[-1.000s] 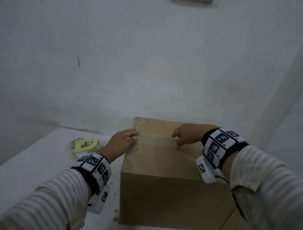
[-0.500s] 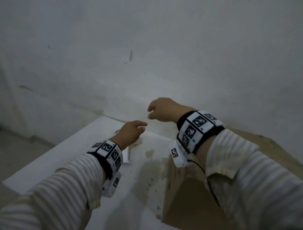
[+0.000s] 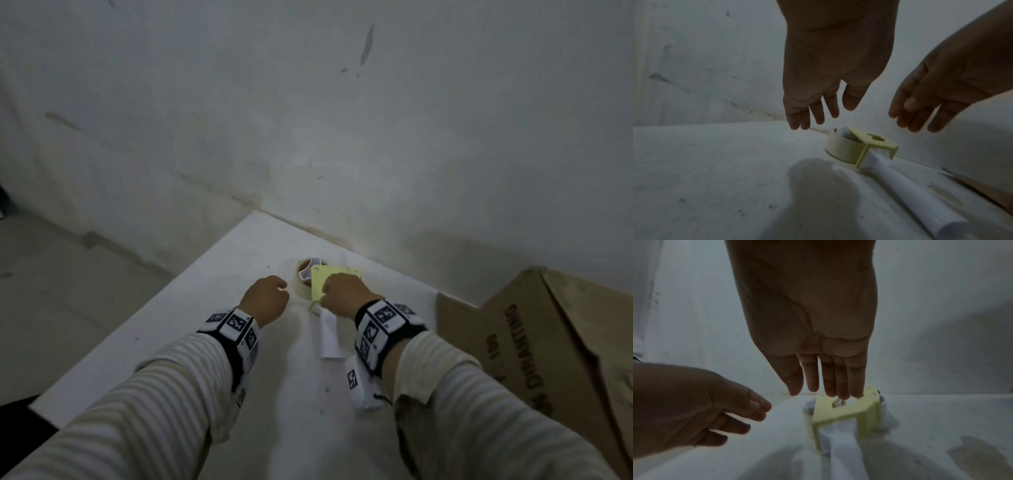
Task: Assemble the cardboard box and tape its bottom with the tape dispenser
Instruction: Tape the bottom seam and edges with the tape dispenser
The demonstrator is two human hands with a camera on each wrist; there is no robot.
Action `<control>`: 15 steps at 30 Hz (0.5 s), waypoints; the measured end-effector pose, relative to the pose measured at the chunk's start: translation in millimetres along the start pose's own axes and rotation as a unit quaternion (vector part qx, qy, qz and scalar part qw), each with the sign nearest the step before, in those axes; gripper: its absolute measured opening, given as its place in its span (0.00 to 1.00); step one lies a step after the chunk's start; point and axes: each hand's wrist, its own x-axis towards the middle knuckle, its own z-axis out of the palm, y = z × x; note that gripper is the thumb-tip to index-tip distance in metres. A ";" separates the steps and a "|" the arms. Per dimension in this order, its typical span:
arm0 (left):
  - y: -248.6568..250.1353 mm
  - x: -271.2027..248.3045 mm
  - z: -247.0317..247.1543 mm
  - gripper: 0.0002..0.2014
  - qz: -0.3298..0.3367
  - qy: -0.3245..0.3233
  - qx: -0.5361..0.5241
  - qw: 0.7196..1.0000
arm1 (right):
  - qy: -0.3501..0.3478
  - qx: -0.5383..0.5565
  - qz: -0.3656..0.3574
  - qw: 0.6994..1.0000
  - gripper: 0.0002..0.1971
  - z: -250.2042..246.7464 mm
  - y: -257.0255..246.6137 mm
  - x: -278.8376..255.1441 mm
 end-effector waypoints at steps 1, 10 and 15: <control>-5.4 7.8 3.3 0.19 -0.010 -0.008 0.004 1.000 | -0.012 0.014 0.012 1.000 0.09 9.1 3.4 8.2; -28.9 44.1 16.2 0.20 -0.048 -0.067 0.042 0.996 | -0.012 0.181 0.143 0.973 0.33 74.6 19.0 36.2; -31.4 47.6 17.4 0.20 -0.043 -0.084 0.078 0.993 | 0.030 0.221 0.194 0.955 0.31 87.6 18.8 38.6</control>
